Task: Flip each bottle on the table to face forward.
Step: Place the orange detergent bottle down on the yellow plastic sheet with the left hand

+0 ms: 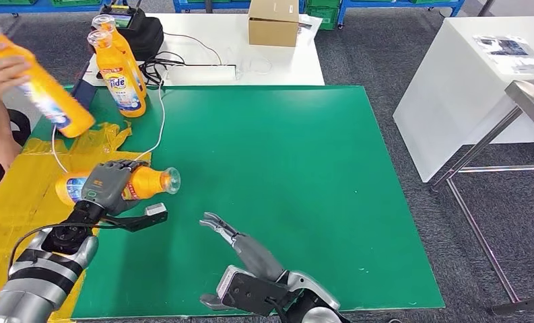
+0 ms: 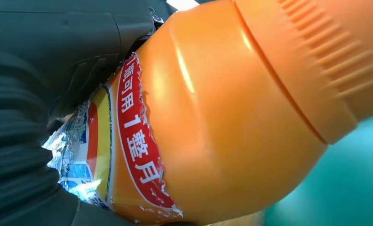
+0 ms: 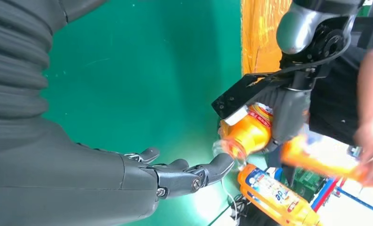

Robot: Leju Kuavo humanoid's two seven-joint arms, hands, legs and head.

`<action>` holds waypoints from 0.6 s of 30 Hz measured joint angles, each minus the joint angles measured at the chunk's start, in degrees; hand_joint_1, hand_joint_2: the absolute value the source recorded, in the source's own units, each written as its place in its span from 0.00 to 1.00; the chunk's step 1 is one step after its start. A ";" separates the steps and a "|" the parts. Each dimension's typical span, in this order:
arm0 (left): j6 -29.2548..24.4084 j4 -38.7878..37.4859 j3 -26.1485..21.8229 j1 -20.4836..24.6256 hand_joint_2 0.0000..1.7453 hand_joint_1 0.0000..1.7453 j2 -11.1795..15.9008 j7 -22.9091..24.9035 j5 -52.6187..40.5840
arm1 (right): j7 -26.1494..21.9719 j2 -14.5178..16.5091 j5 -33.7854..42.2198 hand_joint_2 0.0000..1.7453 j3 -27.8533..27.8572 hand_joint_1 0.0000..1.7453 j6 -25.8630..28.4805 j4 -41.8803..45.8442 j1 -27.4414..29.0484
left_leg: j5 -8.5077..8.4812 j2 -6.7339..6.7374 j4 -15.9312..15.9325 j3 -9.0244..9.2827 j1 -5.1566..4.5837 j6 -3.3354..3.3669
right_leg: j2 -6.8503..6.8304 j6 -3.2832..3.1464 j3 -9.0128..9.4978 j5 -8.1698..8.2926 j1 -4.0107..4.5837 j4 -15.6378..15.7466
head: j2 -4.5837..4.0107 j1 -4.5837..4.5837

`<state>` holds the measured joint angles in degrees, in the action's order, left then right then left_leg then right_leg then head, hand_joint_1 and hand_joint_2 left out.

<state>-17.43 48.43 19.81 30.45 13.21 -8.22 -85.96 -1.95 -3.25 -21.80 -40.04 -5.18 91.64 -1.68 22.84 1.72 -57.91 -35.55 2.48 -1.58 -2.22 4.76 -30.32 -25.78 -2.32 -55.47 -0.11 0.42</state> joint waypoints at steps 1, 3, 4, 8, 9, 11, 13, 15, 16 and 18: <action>0.25 -1.57 -0.01 0.50 1.00 1.00 0.26 0.47 -0.28 | -0.01 -0.12 0.02 1.00 -0.16 0.00 0.00 0.02 -0.07 | 0.00 0.00 0.00 -0.01 0.00 0.00 | 0.00 0.00 -0.01 0.00 0.00 0.00 | 0.00 0.00; 0.62 -4.18 -0.01 1.25 1.00 1.00 0.68 0.91 -0.55 | -0.01 -0.31 0.03 1.00 -0.40 0.00 0.02 0.05 -0.11 | 0.00 0.02 0.00 -0.04 0.00 0.00 | 0.01 0.00 -0.04 0.00 0.00 0.00 | 0.00 0.00; 0.89 -5.33 -0.01 1.56 1.00 1.00 0.83 1.03 -0.64 | -0.01 -0.39 0.03 1.00 -0.51 0.00 0.02 0.05 -0.11 | 0.00 0.02 0.00 -0.05 0.00 0.00 | 0.01 0.00 -0.06 0.00 0.00 0.00 | 0.00 0.01; 2.75 -9.61 -0.01 2.53 1.00 1.00 1.45 2.40 -1.74 | -0.01 -0.67 0.04 1.00 -0.94 0.00 0.00 0.05 -0.11 | 0.00 0.03 0.00 -0.06 0.00 0.00 | 0.01 0.00 -0.12 0.00 0.00 0.00 | 0.00 0.01; 3.03 -10.49 -0.01 2.67 1.00 1.00 1.56 2.70 -1.97 | -0.01 -0.74 0.04 1.00 -1.04 0.00 0.00 0.05 -0.11 | 0.00 0.03 0.00 -0.06 0.00 0.00 | 0.01 0.00 -0.12 0.00 0.01 -0.01 | 0.00 0.01; 3.22 -11.79 0.01 2.86 1.00 1.00 1.67 2.94 -2.21 | -0.02 -0.82 0.05 1.00 -1.20 0.00 0.00 0.05 -0.12 | 0.00 0.02 0.00 -0.07 0.00 0.00 | 0.00 0.00 -0.12 0.00 0.00 -0.01 | 0.00 0.01; 3.26 -12.69 0.01 3.00 1.00 1.00 1.69 2.99 -2.28 | -0.02 -0.87 0.05 1.00 -1.29 0.00 0.00 0.05 -0.12 | 0.00 0.02 0.00 -0.07 0.00 0.00 | 0.00 0.00 -0.12 0.00 0.00 -0.02 | 0.00 0.00; 3.47 -13.35 0.01 3.16 1.00 0.95 1.69 3.04 -2.28 | -0.02 -0.92 0.04 1.00 -1.35 0.00 0.00 0.05 -0.12 | 0.00 0.02 0.00 -0.08 0.00 0.00 | 0.01 0.00 -0.12 0.00 0.00 -0.02 | 0.00 0.00; 3.83 -13.72 0.01 3.31 1.00 0.70 1.69 3.15 -2.28 | -0.02 -0.94 0.04 1.00 -1.38 0.00 0.00 0.05 -0.12 | 0.00 0.01 0.00 -0.09 0.00 0.00 | 0.00 0.00 -0.12 0.00 0.00 -0.02 | 0.00 0.00; 4.78 -14.58 0.01 3.75 1.00 0.21 1.73 3.54 -2.24 | -0.02 -0.95 0.06 1.00 -1.43 0.00 0.00 0.05 -0.12 | 0.00 0.01 0.00 -0.09 0.00 0.00 | 0.00 0.00 -0.11 0.00 0.00 -0.02 | 0.00 0.00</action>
<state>-12.65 33.84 19.82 34.20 14.94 -4.68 -88.20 -1.96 -4.20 -21.74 -41.47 -5.18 91.69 -1.80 22.85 1.74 -57.91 -35.64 2.48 -1.58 -2.22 4.76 -30.43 -25.78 -2.32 -55.49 -0.11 0.42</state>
